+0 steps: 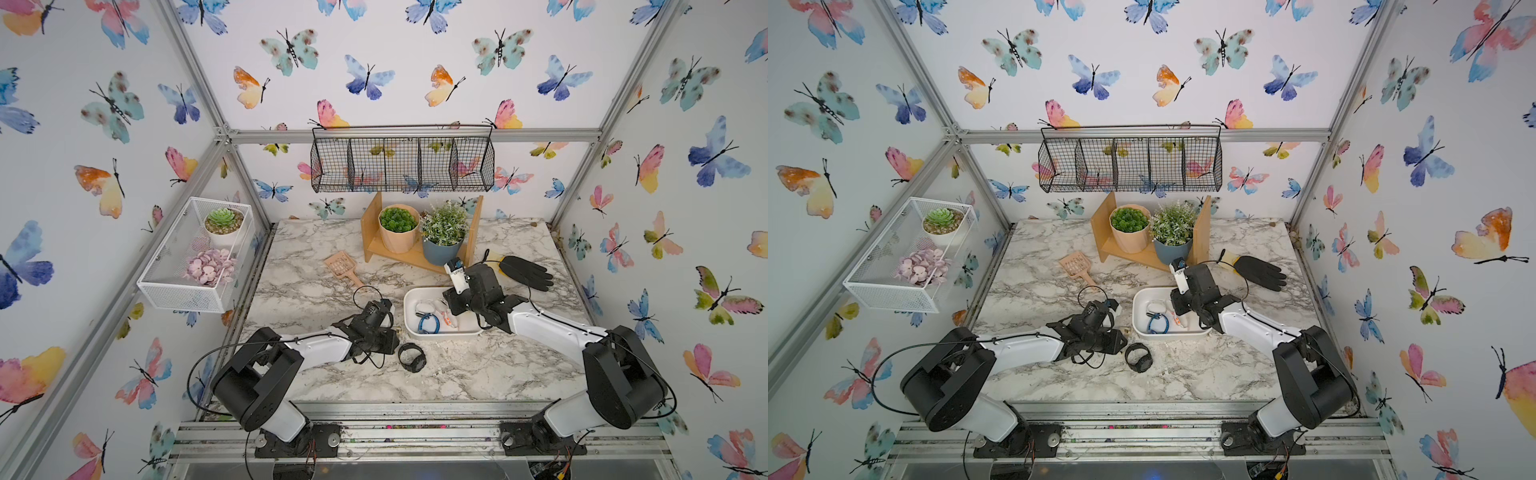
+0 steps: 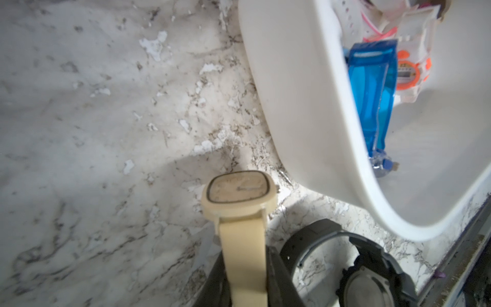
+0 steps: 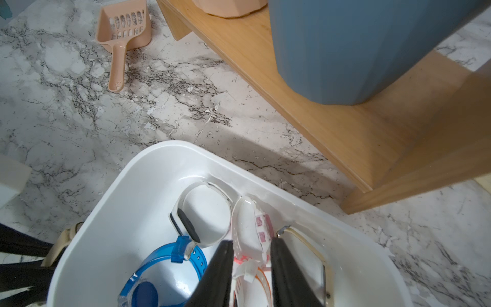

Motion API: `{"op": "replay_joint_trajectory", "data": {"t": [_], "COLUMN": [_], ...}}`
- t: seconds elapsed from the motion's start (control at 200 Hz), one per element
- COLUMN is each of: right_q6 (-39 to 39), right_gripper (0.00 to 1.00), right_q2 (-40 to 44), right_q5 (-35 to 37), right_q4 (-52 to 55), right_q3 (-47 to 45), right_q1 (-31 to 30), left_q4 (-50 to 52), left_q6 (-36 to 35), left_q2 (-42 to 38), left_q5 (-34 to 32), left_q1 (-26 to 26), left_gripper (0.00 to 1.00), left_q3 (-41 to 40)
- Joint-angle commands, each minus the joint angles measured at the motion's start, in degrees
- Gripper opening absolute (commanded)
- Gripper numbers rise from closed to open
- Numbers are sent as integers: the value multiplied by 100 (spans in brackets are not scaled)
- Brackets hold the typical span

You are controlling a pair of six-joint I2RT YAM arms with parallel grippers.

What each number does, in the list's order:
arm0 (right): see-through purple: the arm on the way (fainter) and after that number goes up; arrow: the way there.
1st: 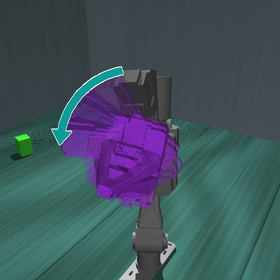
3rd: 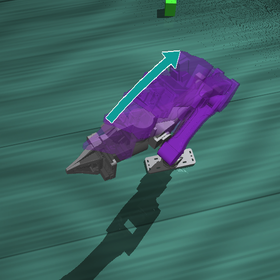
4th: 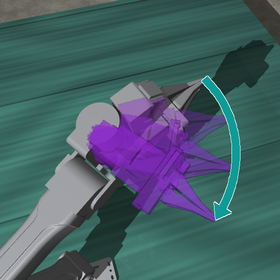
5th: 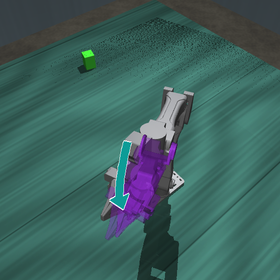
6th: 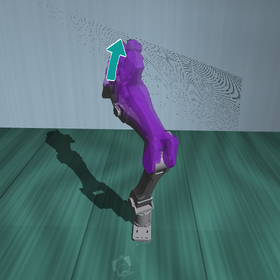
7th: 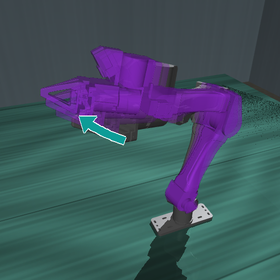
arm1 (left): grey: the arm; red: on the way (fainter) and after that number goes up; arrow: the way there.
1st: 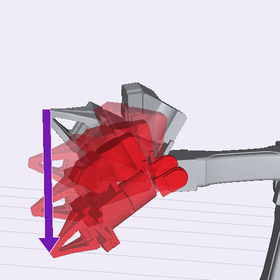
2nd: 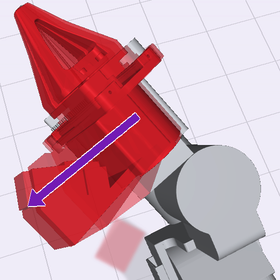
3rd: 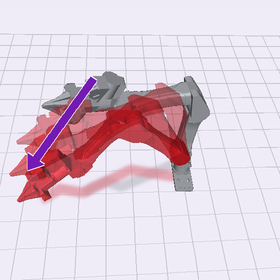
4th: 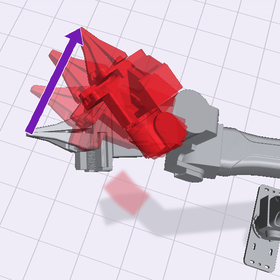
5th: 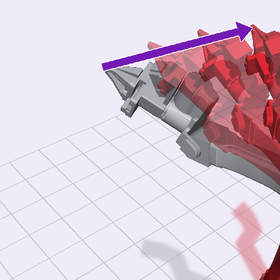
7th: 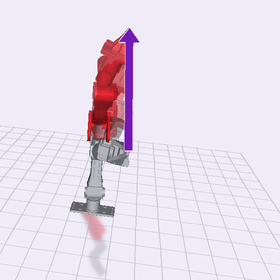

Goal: Put the watch into the storage box
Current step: Pick up the watch at the center of the board.

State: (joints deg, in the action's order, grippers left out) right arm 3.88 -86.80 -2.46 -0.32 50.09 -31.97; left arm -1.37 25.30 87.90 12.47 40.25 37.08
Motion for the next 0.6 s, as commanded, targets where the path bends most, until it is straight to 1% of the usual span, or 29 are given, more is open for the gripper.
{"op": "replay_joint_trajectory", "data": {"t": [0.0,0.085,0.23,0.355,0.526,0.596], "right_q6": [7,8,-8,-285,-863,-924], "right_gripper": [31,31,31,31,32,33], "right_q2": [-60,-47,94,375,410,418], "right_q5": [-132,-166,-281,-906,-1821,-2183], "right_q4": [-18,-25,-83,-356,-313,-429], "right_q3": [1,3,-22,-186,-175,-215], "right_q1": [-38,-39,-47,-157,-652,-853], "left_q4": [170,245,462,692,890,926], "left_q6": [-44,-44,-60,-93,-148,-190], "left_q2": [-81,-184,-436,-785,-1367,-1563], "left_q5": [-209,-315,-528,-709,-838,-839], "left_q1": [18,18,18,18,10,9], "left_gripper": [13,11,10,10,10,10], "left_q3": [124,147,185,269,382,422]}}
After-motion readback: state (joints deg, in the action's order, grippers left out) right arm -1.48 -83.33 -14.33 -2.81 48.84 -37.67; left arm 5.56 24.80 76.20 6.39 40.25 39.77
